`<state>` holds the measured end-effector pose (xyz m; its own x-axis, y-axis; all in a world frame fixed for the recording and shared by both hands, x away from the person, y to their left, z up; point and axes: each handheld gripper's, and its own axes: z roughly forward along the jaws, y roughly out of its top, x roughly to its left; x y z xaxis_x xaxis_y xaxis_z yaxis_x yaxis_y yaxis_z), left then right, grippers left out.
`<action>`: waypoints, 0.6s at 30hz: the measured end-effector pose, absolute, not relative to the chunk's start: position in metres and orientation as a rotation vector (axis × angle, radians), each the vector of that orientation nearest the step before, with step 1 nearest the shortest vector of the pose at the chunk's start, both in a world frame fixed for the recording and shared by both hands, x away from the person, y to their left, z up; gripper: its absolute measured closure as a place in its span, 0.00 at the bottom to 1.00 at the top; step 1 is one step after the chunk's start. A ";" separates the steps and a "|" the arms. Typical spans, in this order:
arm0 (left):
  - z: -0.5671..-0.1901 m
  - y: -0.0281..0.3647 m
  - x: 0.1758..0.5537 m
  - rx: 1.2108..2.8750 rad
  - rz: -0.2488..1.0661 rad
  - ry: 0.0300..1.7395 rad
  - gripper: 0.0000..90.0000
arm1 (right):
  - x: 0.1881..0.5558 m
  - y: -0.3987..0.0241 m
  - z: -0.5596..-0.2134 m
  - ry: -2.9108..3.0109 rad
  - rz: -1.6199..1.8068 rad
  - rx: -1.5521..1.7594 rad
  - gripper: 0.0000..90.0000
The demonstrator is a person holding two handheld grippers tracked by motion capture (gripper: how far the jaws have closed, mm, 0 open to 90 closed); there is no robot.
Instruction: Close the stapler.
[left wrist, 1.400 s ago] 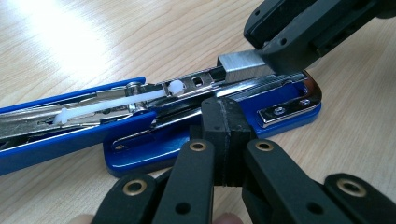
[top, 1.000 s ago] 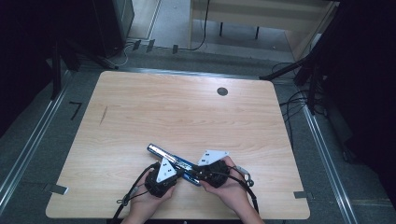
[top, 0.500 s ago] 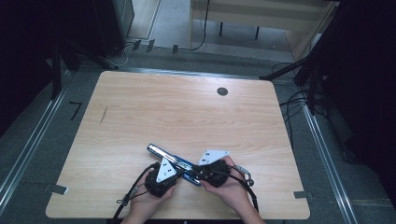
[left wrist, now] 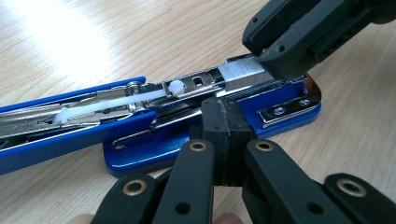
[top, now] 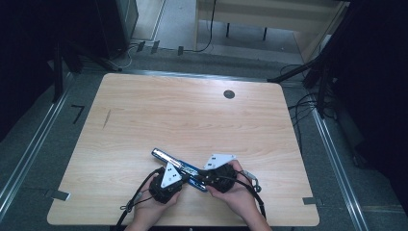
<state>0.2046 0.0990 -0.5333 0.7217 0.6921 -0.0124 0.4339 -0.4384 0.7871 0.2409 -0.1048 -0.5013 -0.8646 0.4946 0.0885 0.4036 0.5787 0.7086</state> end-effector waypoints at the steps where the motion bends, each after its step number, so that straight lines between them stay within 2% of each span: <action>1: -0.533 0.099 0.205 2.100 0.400 0.851 1.00 | 0.241 -0.105 -0.501 2.679 1.156 0.767 0.89; 18: -0.533 0.099 0.205 2.100 0.403 0.850 1.00 | 0.240 -0.103 -0.487 2.675 1.110 0.726 0.89</action>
<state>0.2046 0.0989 -0.5333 0.7216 0.6923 -0.0082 0.4312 -0.4401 0.7876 0.2399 -0.1027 -0.4873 -0.8705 0.4905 0.0405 0.3752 0.6081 0.6996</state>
